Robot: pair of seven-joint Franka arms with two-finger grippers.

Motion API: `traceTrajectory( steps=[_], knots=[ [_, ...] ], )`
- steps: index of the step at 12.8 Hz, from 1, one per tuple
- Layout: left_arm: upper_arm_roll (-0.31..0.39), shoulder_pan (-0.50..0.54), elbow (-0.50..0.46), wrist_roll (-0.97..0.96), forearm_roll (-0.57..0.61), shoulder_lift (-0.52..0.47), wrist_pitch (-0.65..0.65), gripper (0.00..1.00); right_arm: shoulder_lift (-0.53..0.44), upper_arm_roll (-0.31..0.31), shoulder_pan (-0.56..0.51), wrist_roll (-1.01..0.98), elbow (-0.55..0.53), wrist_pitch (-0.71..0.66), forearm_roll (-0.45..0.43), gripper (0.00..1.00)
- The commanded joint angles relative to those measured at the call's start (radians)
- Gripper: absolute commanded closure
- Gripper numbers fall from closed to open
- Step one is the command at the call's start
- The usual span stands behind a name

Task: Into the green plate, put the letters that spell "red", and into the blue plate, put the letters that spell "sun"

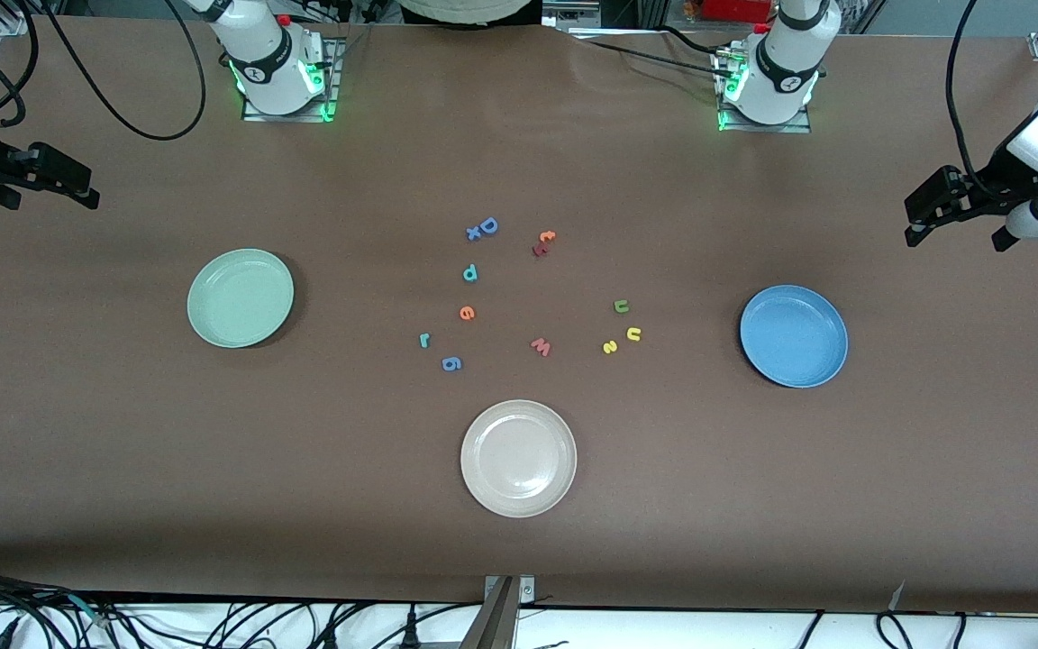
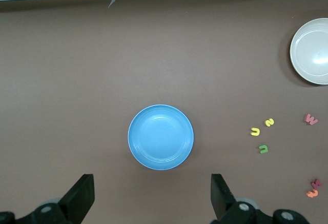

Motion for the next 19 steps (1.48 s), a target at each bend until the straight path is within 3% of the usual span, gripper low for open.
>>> traceTrajectory(
  steps=[1,19],
  knots=[
    [0.010,0.002,0.012,0.010,-0.024,0.003,-0.014,0.00,-0.021,-0.005,0.003,0.013,-0.026,0.032,0.011,0.00],
    [0.009,0.001,0.018,0.010,-0.026,0.003,-0.014,0.00,-0.013,-0.009,0.007,0.010,-0.024,0.012,0.010,0.00]
  ],
)
